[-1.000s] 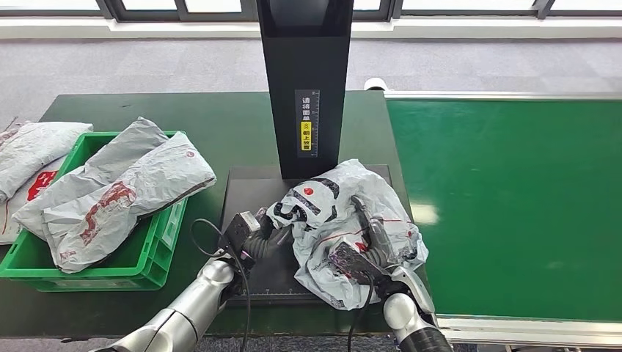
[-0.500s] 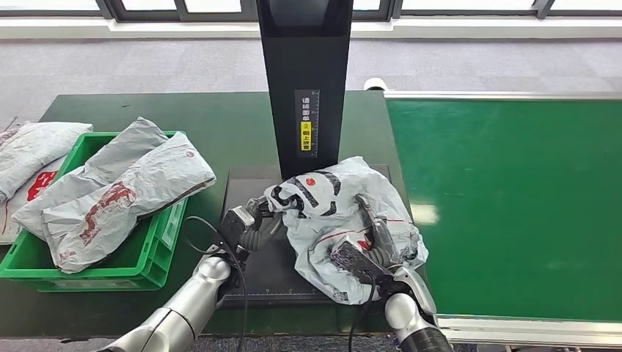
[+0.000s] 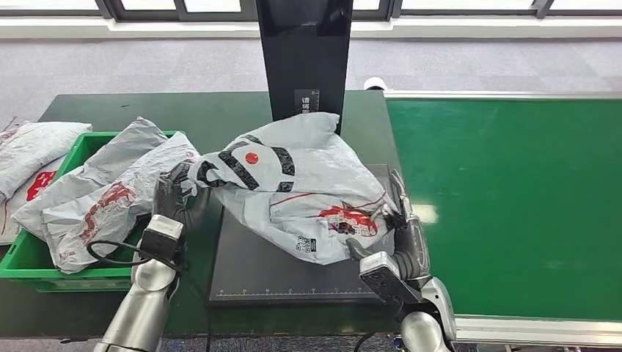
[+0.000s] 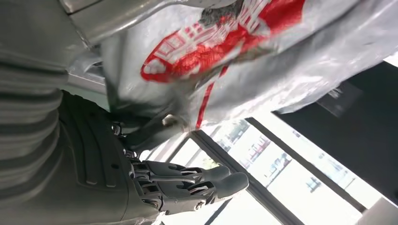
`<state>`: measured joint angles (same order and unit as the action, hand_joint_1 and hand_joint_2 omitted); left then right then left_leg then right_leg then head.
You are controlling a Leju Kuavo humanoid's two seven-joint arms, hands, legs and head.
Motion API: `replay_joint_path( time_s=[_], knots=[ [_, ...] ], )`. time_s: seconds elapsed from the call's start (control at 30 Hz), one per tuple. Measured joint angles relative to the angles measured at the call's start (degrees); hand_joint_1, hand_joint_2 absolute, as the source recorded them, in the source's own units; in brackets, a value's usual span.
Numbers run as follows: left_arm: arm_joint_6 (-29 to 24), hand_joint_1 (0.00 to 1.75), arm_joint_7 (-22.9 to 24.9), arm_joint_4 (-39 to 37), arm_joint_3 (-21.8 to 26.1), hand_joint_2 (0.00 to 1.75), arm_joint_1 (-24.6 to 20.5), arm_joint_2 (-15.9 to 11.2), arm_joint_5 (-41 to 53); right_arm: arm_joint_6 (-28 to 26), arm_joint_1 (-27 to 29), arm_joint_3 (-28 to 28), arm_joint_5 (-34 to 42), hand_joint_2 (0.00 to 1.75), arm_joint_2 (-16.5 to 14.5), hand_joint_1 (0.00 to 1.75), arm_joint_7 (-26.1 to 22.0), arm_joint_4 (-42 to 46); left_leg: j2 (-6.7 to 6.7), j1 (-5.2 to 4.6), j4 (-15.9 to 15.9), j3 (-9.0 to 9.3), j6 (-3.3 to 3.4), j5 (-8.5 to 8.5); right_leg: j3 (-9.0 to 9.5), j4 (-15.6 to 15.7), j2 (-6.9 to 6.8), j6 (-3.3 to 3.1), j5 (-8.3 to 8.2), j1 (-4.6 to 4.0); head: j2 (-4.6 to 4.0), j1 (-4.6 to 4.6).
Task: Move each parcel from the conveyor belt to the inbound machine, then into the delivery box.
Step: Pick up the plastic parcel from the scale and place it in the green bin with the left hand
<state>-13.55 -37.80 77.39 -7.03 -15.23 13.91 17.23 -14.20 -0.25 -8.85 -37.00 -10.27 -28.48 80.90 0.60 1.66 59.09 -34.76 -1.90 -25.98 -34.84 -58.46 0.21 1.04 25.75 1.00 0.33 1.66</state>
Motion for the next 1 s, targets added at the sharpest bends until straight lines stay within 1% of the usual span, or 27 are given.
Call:
replay_joint_path(
  time_s=[0.13, 0.47, 0.57, 0.67, 0.73, 0.8, 0.87, 1.0],
  knots=[
    [-0.5, 1.75, 0.0, 3.8, 0.7, 1.75, 1.9, -0.3, 0.6, 0.0, 0.6, 0.0, 0.3, 1.75, 0.0, 0.0, -0.2, 1.9, 0.01, 0.0, 0.0, 0.0, 0.0, 0.01, 0.02, 0.0, -0.03, 0.01, -0.02, 0.0, 0.0, 0.0],
    [-3.8, 1.75, -0.1, 7.6, 1.4, 1.75, 4.5, -0.4, 2.2, 0.7, 0.6, 0.0, 0.4, 1.75, 0.0, 0.0, -0.9, 2.1, 0.01, 0.0, 0.0, 0.01, 0.0, 0.04, 0.03, 0.0, -0.02, 0.01, -0.06, 0.0, 0.0, 0.0],
    [-8.3, 1.75, -0.3, 9.1, 1.5, 1.75, 5.1, -0.4, 4.5, 0.8, 0.6, 0.0, 0.6, 1.75, 0.0, 0.0, -0.9, 2.1, 0.01, 0.0, 0.0, 0.0, 0.0, 0.04, 0.03, 0.0, -0.02, 0.01, -0.05, 0.0, 0.0, 0.0],
    [-15.7, 1.75, -0.4, 11.6, 2.3, 1.75, 5.4, -0.4, 8.3, 0.8, 0.6, 0.0, 0.8, 1.75, 0.0, 0.0, -0.8, 2.0, 0.01, 0.0, 0.0, 0.0, 0.0, 0.03, 0.02, 0.0, -0.02, 0.01, -0.04, 0.0, 0.01, 0.0],
    [-20.6, 1.75, 0.4, 13.7, 3.0, 1.75, 5.4, -0.5, 11.7, 0.8, 0.6, 0.0, 0.9, 1.75, 0.0, 0.0, -0.8, 1.9, 0.01, 0.0, 0.0, 0.01, 0.0, 0.03, 0.01, 0.0, -0.02, 0.01, -0.04, 0.0, 0.0, 0.0],
    [-23.9, 1.75, 1.9, 15.4, 3.7, 1.75, 5.2, -0.6, 15.1, 0.8, 0.6, 0.0, 0.9, 1.75, 0.0, 0.0, -0.8, 1.9, 0.01, 0.0, 0.0, 0.01, 0.0, 0.03, 0.01, 0.0, -0.03, 0.01, -0.04, -0.01, 0.01, 0.0],
    [-25.5, 1.75, 3.4, 16.2, 4.8, 1.75, 4.7, -0.7, 17.9, 0.8, 0.6, 0.0, 0.9, 1.75, 0.0, 0.0, -0.8, 1.9, 0.01, 0.01, 0.0, 0.01, 0.0, 0.04, 0.02, 0.0, -0.04, 0.01, -0.04, -0.01, 0.01, 0.0],
    [-26.1, 1.75, 5.1, 16.5, 7.8, 1.75, 2.9, -0.9, 20.6, 0.8, 0.6, 0.0, 0.9, 1.75, 0.0, 0.0, -0.8, 1.9, 0.0, 0.01, 0.0, 0.04, -0.04, 0.07, 0.02, 0.0, -0.01, -0.01, -0.07, -0.01, 0.0, 0.0]
  ],
)
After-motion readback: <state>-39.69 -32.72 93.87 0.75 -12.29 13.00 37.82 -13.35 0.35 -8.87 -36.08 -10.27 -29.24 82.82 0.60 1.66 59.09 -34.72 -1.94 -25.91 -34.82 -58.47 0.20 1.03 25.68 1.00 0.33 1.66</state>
